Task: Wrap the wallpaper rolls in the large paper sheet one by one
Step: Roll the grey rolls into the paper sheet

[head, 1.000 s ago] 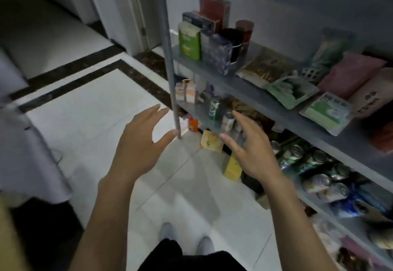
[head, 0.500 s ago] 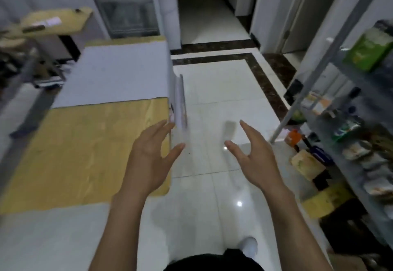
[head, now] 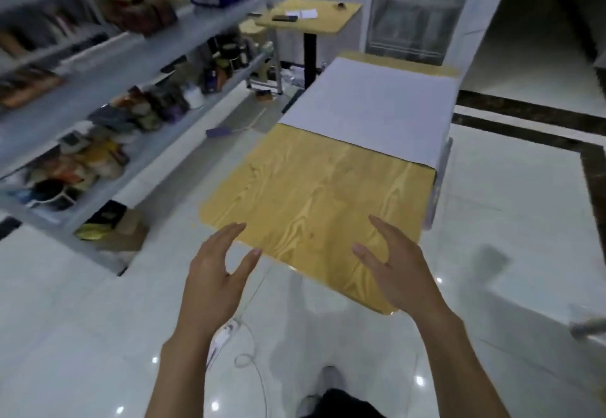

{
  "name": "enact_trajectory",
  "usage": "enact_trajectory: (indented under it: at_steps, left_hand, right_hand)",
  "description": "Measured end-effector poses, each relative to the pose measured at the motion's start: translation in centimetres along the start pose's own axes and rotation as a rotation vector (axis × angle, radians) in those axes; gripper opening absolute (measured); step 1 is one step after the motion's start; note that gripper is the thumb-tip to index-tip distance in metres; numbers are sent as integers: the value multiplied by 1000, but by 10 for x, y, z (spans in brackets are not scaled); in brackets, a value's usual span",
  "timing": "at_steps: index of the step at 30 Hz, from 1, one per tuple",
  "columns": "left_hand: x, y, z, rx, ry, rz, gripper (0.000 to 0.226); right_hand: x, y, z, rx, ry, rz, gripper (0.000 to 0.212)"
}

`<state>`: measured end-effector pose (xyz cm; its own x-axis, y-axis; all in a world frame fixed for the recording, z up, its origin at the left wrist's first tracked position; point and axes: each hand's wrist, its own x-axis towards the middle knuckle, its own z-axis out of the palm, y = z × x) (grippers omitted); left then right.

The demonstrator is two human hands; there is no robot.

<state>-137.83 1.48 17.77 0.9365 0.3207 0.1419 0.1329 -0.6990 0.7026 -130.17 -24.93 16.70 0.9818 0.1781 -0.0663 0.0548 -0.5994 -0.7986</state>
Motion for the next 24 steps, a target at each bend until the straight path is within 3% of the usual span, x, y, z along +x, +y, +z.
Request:
enact_trajectory:
  at_steps: [6,14,24]
  left_hand:
    - [11,-34,-29,66,111,-157,55]
    - [42,-65,-57,118,165,-230,57]
    - [116,-164,-125,120,185,-216,55]
  right_hand:
    - [63,-25,33,-23,-172,-111,71]
    - [117,-71,88,-60,-287,-203,70]
    - [177,-154,193,-85,-280,-267,70]
